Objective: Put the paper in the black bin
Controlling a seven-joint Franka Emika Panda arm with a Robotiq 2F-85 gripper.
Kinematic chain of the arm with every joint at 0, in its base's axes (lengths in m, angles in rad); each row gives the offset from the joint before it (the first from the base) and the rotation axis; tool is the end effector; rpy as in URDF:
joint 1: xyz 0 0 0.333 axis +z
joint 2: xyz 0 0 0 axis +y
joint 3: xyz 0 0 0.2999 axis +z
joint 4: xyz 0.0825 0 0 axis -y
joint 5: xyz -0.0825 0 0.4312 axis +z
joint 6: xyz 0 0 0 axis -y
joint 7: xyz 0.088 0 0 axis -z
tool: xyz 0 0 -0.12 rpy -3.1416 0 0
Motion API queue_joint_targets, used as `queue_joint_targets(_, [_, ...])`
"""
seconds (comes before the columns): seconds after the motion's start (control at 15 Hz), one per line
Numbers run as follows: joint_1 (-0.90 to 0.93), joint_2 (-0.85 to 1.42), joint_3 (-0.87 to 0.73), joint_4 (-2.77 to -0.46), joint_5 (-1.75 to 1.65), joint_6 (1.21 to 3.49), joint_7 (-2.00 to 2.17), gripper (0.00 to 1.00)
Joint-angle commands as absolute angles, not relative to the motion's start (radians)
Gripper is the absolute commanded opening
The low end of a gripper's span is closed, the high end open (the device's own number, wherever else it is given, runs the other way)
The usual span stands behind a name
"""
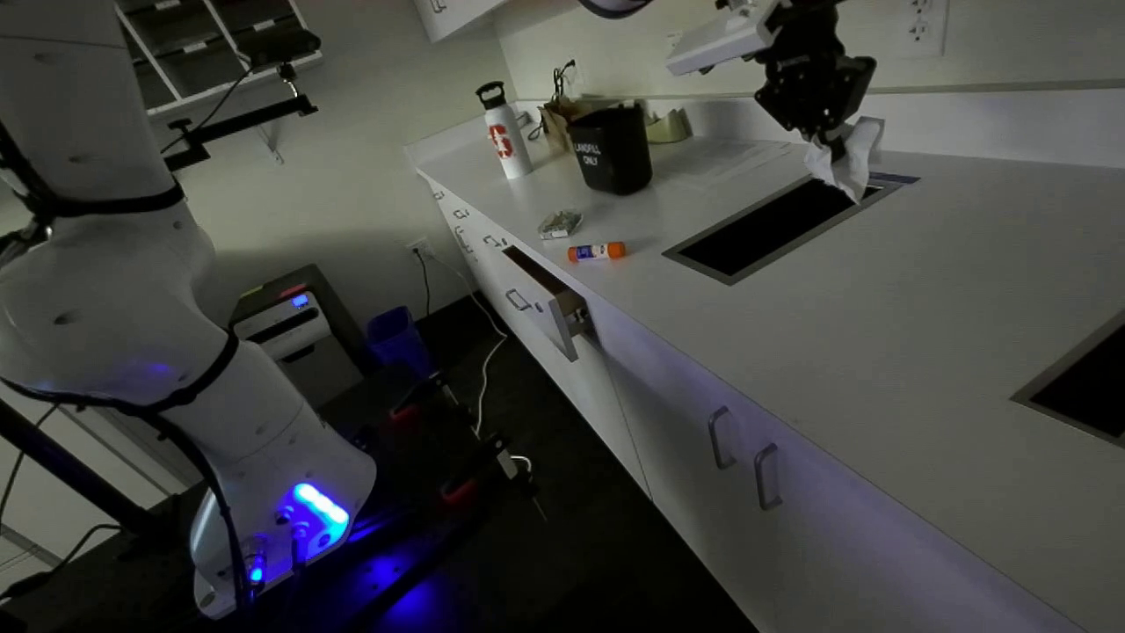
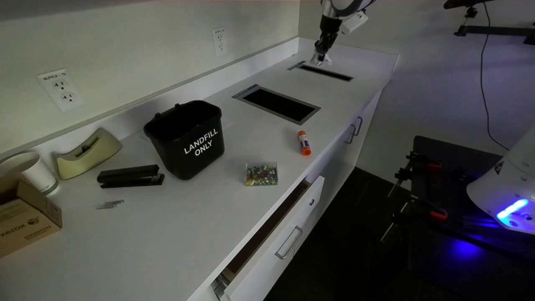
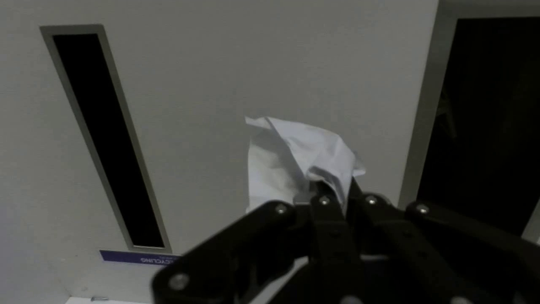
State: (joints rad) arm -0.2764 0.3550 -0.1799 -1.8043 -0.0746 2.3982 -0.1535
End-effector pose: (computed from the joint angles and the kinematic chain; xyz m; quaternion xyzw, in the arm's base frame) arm 0.6310 -0.3032 0.3228 0.9840 -0.1164 0.0980 0.0923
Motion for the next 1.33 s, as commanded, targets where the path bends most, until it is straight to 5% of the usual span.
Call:
queue_joint_targets(0.0, [-0.272, 0.327, -0.185, -1.832, -0.072, 2.395, -0.158, 0.07])
queue_joint_targets(1.27, [-0.121, -0.093, -0.061, -2.115, 0.287, 2.228, -0.934, 0.02])
